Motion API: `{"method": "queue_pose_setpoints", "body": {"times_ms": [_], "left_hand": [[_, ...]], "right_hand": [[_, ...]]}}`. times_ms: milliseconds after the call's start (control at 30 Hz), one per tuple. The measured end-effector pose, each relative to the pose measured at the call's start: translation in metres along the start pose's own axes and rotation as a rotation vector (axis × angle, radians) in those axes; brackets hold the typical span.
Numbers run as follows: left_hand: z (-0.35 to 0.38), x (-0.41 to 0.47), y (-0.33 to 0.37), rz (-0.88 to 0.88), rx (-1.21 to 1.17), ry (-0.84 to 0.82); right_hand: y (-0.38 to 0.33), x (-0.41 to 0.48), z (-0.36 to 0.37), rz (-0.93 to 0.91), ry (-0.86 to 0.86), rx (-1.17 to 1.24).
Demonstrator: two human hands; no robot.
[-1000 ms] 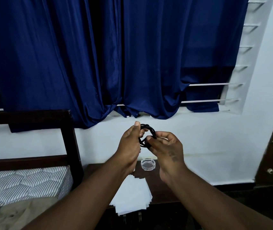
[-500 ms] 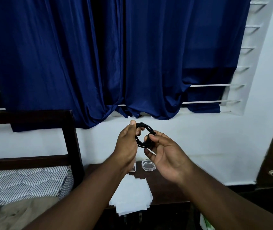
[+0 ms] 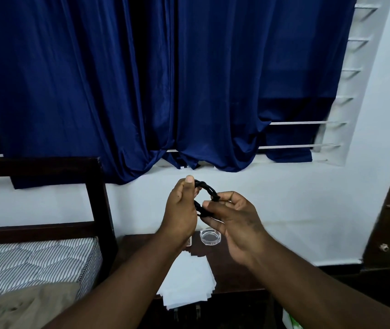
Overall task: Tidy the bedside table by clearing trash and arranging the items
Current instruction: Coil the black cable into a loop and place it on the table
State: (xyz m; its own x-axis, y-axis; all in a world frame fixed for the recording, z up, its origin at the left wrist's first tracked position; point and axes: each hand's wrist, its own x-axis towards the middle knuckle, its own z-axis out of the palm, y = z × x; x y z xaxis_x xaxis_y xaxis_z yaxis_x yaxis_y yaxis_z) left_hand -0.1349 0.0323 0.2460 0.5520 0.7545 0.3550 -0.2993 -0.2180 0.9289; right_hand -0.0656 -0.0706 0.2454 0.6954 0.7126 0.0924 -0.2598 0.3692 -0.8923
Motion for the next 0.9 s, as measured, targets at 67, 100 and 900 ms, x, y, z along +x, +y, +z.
{"method": "queue_pose_setpoints", "body": {"times_ms": [67, 100, 900], "left_hand": [[0.000, 0.001, -0.001, 0.031, 0.043, -0.005], [0.000, 0.002, -0.002, 0.045, 0.071, -0.003], [-0.007, 0.000, 0.003, 0.458, 0.445, 0.061]], "right_hand": [[0.005, -0.002, 0.001, -0.065, 0.083, -0.051], [0.008, -0.002, 0.002, -0.089, 0.125, -0.074], [-0.007, 0.014, -0.004, -0.294, -0.003, -0.773]]}}
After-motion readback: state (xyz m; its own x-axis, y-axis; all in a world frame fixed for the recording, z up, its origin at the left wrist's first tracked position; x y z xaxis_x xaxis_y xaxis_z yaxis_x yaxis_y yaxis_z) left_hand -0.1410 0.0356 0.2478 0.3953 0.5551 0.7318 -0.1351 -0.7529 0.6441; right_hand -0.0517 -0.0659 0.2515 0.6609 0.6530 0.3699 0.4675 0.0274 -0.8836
